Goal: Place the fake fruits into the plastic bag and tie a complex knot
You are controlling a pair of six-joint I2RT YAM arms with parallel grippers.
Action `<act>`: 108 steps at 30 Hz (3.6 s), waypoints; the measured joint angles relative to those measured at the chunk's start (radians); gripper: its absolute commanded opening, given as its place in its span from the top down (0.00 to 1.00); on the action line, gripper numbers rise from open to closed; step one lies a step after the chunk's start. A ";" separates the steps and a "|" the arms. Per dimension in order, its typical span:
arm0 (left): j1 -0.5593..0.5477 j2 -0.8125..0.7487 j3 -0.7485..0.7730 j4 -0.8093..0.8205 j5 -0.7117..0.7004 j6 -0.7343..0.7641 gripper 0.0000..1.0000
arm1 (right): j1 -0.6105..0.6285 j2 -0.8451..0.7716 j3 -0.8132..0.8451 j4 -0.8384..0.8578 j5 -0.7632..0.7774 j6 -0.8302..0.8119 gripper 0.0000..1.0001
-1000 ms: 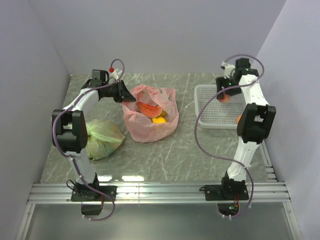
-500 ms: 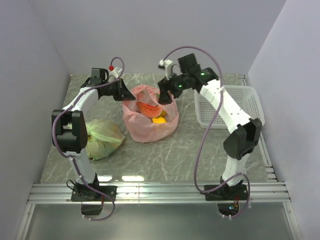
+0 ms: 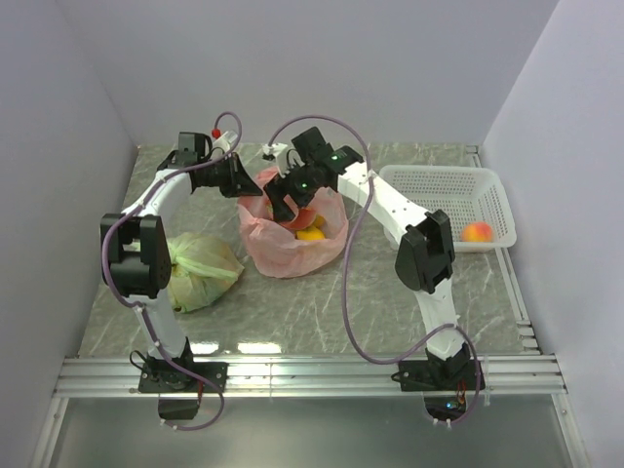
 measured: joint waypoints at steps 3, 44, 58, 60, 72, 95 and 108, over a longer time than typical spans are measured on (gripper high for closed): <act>0.000 0.014 0.031 -0.034 -0.033 0.000 0.99 | 0.000 -0.002 0.000 0.003 0.012 0.001 0.01; -0.042 0.054 0.107 -0.115 -0.099 0.065 0.99 | -0.908 -0.178 -0.325 -0.222 0.584 -0.274 0.01; -0.042 0.054 0.108 -0.119 -0.099 0.072 0.99 | -0.946 -0.137 -0.438 -0.162 0.606 -0.278 0.04; -0.042 0.055 0.108 -0.119 -0.099 0.072 0.99 | -0.946 -0.127 -0.449 -0.156 0.609 -0.278 0.04; -0.042 0.060 0.117 -0.138 -0.098 0.089 0.99 | -0.947 -0.074 -0.430 -0.150 0.610 -0.261 0.38; -0.041 0.060 0.124 -0.129 -0.040 0.093 0.99 | -0.381 -0.267 -0.118 -0.073 -0.058 0.010 0.47; -0.029 0.060 0.100 -0.092 -0.001 0.045 1.00 | -0.043 -0.037 -0.024 0.043 -0.045 0.093 0.00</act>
